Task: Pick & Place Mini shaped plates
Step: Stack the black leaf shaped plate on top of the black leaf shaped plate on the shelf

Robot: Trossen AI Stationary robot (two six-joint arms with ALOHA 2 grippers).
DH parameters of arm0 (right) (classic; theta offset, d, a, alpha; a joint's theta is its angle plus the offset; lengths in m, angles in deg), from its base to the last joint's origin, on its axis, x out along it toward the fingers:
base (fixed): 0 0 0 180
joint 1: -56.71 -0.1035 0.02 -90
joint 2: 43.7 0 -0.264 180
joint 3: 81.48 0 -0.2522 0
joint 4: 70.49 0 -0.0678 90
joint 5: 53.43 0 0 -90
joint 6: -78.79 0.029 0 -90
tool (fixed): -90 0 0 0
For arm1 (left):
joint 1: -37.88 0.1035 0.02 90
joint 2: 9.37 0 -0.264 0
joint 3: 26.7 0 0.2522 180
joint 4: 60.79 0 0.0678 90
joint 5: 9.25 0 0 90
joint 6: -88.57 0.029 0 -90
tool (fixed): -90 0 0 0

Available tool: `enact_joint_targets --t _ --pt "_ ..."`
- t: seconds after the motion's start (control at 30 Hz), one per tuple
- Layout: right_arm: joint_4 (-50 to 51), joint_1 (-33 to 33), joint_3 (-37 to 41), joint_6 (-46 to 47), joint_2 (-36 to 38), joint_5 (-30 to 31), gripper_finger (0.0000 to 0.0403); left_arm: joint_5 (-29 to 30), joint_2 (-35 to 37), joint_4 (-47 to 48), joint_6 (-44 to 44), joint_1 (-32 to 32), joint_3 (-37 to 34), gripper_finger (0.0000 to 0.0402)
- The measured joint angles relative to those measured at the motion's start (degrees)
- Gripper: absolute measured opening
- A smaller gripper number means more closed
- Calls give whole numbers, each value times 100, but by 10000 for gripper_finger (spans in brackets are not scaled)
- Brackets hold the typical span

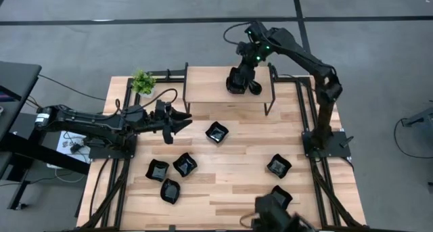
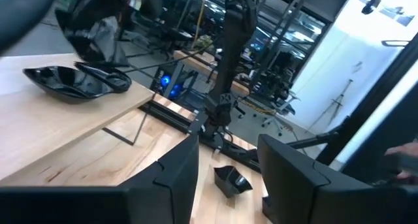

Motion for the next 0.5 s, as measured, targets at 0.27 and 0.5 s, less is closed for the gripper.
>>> enact_joint_targets --t 0.27,0.5 --pt "56 250 0 -773 -486 -278 0 346 -4 -15 -22 -3 0 156" --pt "11 202 0 -902 -503 -274 1 403 -4 -18 -14 -24 0 156"
